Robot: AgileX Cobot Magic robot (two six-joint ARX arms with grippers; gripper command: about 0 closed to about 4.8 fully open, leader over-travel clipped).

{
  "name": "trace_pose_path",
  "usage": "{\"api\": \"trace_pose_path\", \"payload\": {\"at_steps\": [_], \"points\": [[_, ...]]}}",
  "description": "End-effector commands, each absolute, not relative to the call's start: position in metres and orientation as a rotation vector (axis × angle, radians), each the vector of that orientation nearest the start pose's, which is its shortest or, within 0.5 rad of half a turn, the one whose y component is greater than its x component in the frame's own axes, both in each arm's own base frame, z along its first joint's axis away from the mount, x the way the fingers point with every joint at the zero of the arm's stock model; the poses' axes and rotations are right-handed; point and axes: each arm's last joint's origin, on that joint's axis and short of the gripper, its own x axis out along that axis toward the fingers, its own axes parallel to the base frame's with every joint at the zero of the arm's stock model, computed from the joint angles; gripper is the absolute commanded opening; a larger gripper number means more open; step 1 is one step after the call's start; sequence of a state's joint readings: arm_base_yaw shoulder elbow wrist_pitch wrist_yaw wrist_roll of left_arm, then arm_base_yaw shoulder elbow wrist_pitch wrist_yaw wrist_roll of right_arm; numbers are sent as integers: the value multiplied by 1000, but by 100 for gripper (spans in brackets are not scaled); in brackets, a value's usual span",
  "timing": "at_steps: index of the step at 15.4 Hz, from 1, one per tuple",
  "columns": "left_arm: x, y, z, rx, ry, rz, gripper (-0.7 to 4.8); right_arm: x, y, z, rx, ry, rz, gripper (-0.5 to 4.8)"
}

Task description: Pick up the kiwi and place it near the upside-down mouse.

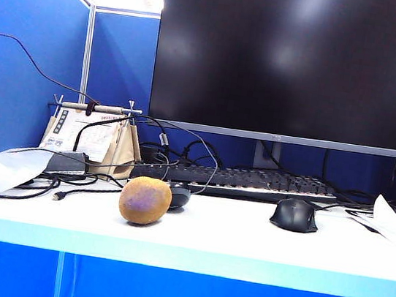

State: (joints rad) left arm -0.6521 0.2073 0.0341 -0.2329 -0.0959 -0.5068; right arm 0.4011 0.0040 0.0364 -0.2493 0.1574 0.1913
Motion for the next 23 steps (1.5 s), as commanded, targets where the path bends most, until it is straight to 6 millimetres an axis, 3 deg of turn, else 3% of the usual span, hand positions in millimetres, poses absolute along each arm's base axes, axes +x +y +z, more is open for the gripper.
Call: {"api": "trace_pose_path", "payload": {"at_steps": [1, 7, 9, 11, 13, 15, 16, 18, 19, 21, 23], "points": [[81, -61, 135, -183, 514, -535, 117, 87, 32, 150, 128, 242, 216, 151], [80, -62, 135, -108, 498, -605, 117, 88, 32, 151, 132, 232, 218, 151], [80, -65, 143, -74, 437, -705, 121, 88, 33, 160, 148, 153, 238, 152], [81, -65, 163, -75, 343, -709, 129, 88, 33, 178, 177, 25, 248, 152], [82, -66, 190, -116, 224, -732, 190, 85, 31, 194, 193, -46, 244, 153], [81, -65, 215, -132, 150, -741, 190, 85, 31, 206, 184, -83, 247, 166], [82, -66, 228, -132, 128, -736, 226, 87, 32, 216, 193, -117, 257, 186], [87, -72, 249, -63, 72, -780, 413, 92, 35, 229, 198, -142, 275, 236], [93, -76, 260, -62, 66, -777, 450, 96, 37, 237, 185, -144, 295, 258], [117, -93, 276, -40, 133, -732, 479, 111, 43, 256, 128, -113, 298, 276], [143, -111, 268, 4, 209, -683, 479, 123, 49, 259, 121, -83, 296, 281]]}}
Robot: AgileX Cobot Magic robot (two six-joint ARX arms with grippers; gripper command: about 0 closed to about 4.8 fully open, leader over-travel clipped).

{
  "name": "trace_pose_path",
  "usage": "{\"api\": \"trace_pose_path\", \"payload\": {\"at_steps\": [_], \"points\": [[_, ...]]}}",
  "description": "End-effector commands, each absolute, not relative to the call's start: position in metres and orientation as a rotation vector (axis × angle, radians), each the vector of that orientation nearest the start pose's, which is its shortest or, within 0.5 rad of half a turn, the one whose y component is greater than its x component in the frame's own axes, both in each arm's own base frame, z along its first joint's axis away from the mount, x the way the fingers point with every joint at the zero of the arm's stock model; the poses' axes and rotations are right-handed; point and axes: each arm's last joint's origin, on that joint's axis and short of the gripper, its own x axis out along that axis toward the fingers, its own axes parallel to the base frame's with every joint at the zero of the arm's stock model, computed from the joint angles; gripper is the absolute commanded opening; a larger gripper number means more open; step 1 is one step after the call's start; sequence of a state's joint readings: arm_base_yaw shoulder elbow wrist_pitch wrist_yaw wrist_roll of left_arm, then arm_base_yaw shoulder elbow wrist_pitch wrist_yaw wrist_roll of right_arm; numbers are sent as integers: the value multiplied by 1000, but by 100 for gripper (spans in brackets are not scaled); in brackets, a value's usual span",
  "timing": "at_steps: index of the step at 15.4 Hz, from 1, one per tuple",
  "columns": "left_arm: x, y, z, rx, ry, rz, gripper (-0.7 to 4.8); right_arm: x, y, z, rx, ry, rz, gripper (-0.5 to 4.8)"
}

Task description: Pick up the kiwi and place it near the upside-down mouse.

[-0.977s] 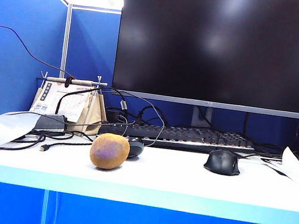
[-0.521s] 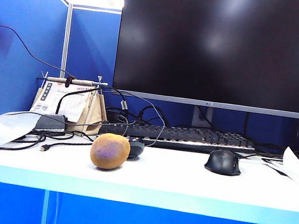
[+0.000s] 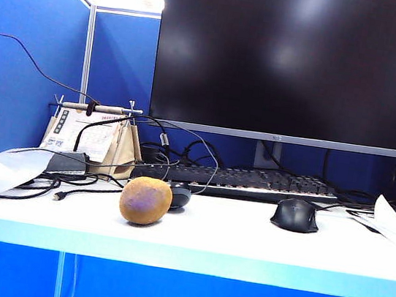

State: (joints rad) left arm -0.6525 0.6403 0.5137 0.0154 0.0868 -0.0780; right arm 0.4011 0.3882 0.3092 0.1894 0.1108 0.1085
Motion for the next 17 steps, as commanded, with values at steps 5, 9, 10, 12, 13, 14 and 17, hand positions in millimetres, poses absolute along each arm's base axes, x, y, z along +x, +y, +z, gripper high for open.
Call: {"api": "trace_pose_path", "payload": {"at_steps": [5, 9, 10, 12, 13, 14, 17], "points": [[201, -155, 198, 46, 458, -661, 479, 131, 54, 250, 110, 4, 357, 285], [235, -178, 179, 106, 551, -605, 479, 130, 55, 249, 109, 9, 379, 285], [240, -181, 182, 109, 543, -600, 479, 130, 55, 249, 109, 9, 379, 285], [249, -187, 188, 172, 507, -551, 479, 130, 55, 249, 107, 13, 378, 285], [252, -189, 189, 191, 508, -542, 479, 130, 55, 249, 107, 13, 378, 285], [255, -189, 188, 205, 507, -542, 479, 130, 55, 249, 107, 13, 378, 285], [258, -189, 182, 214, 534, -539, 479, 130, 55, 249, 104, 13, 378, 285]]}}
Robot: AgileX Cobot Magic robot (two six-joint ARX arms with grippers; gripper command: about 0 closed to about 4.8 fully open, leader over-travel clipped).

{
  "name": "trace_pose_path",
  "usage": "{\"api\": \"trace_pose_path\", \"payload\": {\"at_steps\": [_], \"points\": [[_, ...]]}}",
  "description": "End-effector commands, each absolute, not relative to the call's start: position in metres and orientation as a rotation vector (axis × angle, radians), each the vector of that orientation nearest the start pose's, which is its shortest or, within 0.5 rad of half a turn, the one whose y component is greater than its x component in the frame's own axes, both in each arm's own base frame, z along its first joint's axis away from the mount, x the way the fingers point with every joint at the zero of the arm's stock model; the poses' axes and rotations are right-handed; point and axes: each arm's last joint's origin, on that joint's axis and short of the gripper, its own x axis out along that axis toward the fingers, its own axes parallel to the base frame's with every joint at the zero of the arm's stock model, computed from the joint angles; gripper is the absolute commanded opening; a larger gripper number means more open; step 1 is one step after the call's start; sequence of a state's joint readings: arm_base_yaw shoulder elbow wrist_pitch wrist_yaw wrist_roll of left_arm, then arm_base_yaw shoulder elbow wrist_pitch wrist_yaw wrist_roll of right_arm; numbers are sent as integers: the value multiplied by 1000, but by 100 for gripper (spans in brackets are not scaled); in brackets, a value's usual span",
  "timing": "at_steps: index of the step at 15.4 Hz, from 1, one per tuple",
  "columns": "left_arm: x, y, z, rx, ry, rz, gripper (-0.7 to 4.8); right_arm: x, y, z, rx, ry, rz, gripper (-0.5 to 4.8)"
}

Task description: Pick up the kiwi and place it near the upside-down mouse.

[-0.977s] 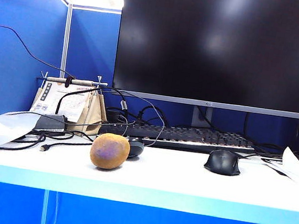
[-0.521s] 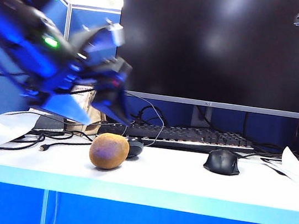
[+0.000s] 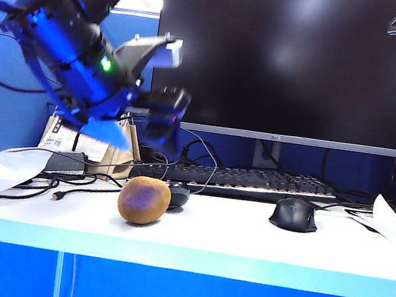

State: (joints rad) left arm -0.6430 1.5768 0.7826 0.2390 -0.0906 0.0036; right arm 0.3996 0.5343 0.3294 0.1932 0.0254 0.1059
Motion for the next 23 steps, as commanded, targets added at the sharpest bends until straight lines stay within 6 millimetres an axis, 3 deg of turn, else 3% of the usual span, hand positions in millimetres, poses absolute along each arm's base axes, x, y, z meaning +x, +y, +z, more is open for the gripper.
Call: {"api": "trace_pose_path", "payload": {"at_steps": [1, 9, 21, 22, 23], "points": [[259, -189, 179, 214, 543, -545, 479, 131, 55, 249, 103, 14, 378, 285], [278, -205, 153, 247, 641, -582, 479, 134, 56, 246, 96, 35, 375, 284], [281, -207, 147, 276, 671, -576, 479, 135, 56, 245, 94, 44, 375, 284], [281, -207, 147, 276, 671, -577, 406, 135, 56, 245, 94, 45, 375, 284], [281, -207, 147, 276, 671, -577, 366, 135, 56, 244, 93, 46, 375, 284]]}}
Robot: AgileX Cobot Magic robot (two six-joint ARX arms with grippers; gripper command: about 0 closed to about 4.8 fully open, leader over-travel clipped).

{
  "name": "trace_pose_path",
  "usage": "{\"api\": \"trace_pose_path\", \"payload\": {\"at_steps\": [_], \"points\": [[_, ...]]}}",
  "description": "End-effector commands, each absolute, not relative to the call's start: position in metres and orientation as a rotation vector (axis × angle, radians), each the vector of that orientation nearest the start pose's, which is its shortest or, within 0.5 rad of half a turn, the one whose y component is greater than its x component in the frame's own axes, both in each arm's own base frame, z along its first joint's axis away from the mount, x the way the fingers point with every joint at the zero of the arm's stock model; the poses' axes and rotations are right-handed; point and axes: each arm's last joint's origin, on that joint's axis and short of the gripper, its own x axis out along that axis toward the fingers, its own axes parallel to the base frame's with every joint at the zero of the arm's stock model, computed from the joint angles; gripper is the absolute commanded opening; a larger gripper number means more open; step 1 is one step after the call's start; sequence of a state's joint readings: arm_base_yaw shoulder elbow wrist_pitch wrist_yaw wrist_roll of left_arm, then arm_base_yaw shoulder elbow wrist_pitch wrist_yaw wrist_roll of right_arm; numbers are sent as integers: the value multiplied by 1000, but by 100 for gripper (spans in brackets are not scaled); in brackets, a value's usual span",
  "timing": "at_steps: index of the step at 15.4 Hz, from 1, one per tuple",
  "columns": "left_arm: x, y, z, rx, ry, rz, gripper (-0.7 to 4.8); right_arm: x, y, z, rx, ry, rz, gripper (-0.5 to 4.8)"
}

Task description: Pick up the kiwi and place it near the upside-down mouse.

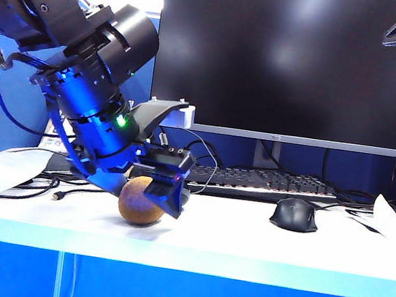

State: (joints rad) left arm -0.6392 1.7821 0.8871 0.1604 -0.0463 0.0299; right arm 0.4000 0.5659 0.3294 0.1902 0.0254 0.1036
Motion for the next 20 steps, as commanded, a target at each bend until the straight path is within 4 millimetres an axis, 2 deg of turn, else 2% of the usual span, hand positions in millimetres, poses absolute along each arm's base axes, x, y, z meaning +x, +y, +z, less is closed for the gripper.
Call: {"api": "trace_pose_path", "payload": {"at_steps": [1, 3, 7, 10, 13, 14, 17, 20], "points": [[281, -207, 147, 276, 671, -577, 312, 134, 56, 244, 93, 51, 375, 284], [281, -207, 147, 277, 675, -577, 140, 134, 56, 242, 90, 66, 374, 284], [279, -207, 150, 274, 670, -575, -5, 134, 56, 240, 85, 90, 373, 284], [277, -205, 168, 265, 609, -533, -6, 134, 56, 243, 90, 64, 374, 284], [271, -196, 202, 248, 523, -510, -6, 133, 55, 246, 96, 36, 372, 284], [269, -194, 206, 263, 515, -511, -6, 132, 55, 247, 97, 28, 356, 284], [265, -188, 200, 324, 609, -519, -6, 129, 53, 251, 98, -9, 349, 284], [267, -188, 203, 362, 571, -550, -6, 129, 53, 251, 97, -8, 352, 284]]}}
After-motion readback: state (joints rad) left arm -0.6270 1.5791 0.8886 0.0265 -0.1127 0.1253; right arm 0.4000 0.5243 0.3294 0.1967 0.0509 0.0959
